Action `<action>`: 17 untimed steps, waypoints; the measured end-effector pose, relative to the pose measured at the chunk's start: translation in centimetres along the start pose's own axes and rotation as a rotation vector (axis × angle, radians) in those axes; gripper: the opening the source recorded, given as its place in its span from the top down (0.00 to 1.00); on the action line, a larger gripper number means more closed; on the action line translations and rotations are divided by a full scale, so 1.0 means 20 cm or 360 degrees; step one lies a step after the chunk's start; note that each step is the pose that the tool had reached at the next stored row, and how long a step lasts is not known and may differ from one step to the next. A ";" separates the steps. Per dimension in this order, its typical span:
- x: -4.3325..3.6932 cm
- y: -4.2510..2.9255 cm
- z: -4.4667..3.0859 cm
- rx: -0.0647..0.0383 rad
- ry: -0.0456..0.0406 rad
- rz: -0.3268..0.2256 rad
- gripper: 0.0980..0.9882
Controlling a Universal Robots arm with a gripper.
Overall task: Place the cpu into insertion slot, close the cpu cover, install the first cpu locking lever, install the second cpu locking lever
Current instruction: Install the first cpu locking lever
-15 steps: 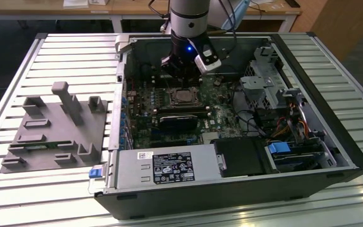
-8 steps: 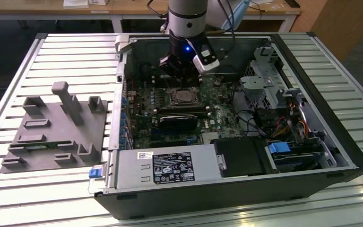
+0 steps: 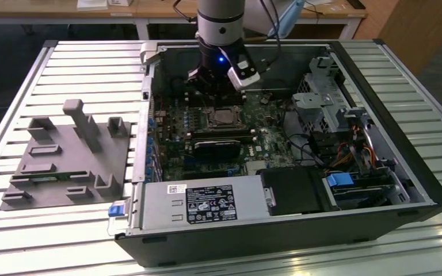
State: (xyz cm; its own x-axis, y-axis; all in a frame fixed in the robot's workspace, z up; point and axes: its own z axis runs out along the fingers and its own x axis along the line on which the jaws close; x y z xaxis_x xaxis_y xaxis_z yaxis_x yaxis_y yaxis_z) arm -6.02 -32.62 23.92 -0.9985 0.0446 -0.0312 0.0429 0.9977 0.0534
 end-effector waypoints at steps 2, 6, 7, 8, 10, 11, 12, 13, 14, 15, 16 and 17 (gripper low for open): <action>0.026 -0.001 -0.001 0.0000 -0.0001 0.0000 0.99; 0.074 -0.003 -0.002 -0.0001 -0.0002 0.0000 0.99; 0.087 -0.004 -0.003 -0.0001 -0.0003 0.0000 0.99; 0.098 -0.004 -0.003 -0.0001 -0.0003 0.0000 0.99; 0.116 -0.005 -0.004 -0.0001 -0.0004 0.0000 0.99; 0.124 -0.005 -0.004 -0.0001 -0.0004 0.0000 0.99; 0.130 -0.006 -0.004 -0.0001 -0.0005 0.0000 0.99; 0.137 -0.006 -0.004 -0.0001 -0.0005 0.0000 0.99; 0.144 -0.006 -0.005 -0.0001 -0.0005 0.0000 0.99; 0.152 -0.007 -0.005 -0.0001 -0.0006 0.0001 0.99; 0.161 -0.007 -0.005 -0.0001 -0.0006 0.0001 0.99; 0.170 -0.008 -0.006 -0.0001 -0.0007 0.0001 0.99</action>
State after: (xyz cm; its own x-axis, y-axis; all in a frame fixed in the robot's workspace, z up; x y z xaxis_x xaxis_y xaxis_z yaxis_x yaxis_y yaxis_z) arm -9.43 -32.62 23.92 -0.9983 0.0454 -0.0353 0.0434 0.9976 0.0540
